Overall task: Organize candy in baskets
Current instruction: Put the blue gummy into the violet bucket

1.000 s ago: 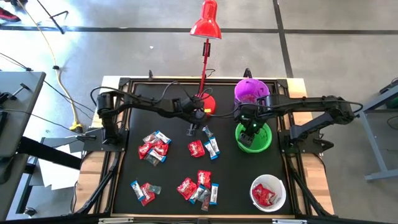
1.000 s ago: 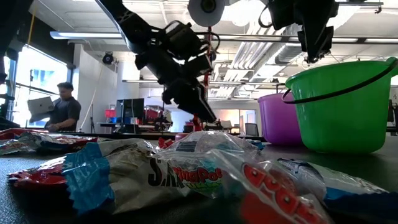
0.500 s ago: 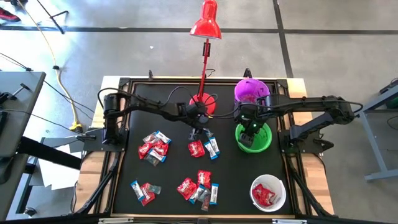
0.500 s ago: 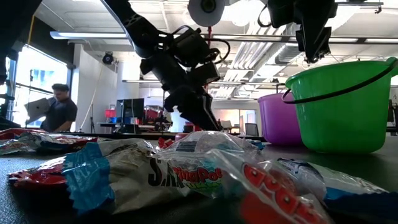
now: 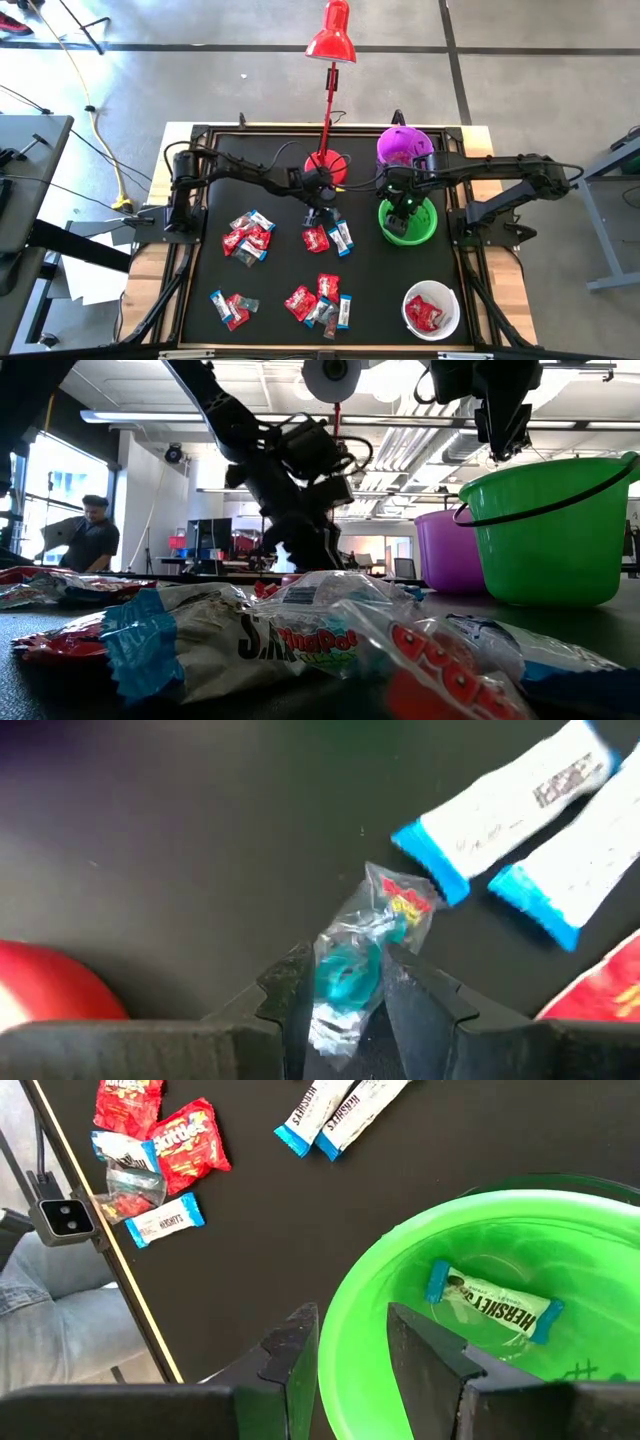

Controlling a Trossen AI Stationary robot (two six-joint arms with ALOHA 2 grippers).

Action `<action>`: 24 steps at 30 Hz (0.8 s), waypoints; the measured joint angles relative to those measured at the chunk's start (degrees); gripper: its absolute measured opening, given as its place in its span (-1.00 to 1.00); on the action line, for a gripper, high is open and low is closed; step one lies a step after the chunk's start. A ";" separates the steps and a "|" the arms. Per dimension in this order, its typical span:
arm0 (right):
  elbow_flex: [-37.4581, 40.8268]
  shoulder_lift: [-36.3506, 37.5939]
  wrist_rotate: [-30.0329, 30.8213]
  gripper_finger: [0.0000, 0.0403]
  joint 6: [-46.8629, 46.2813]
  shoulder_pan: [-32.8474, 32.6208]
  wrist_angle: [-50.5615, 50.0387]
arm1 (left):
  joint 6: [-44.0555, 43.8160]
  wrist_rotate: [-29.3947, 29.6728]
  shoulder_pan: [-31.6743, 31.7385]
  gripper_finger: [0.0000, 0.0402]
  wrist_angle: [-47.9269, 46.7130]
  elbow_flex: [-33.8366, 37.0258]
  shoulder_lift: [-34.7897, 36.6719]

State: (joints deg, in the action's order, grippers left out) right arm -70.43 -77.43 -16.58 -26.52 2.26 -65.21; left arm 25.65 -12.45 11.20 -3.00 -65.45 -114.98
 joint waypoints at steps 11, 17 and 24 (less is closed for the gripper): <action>0.00 0.00 0.84 -0.42 -0.43 0.00 1.90 | -5.42 0.90 -0.03 -0.49 4.00 0.04 -1.85; 0.00 0.00 2.59 -0.42 -0.42 0.02 2.64 | -8.51 1.23 0.11 -0.75 3.18 0.04 -1.88; 0.00 0.00 2.88 -0.42 -0.48 0.02 2.96 | -11.52 2.13 0.11 -0.96 3.79 0.02 -1.79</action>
State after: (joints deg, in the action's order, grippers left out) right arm -70.43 -77.43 -13.70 -27.00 2.28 -62.25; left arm 14.13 -10.32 11.31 0.78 -65.43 -116.77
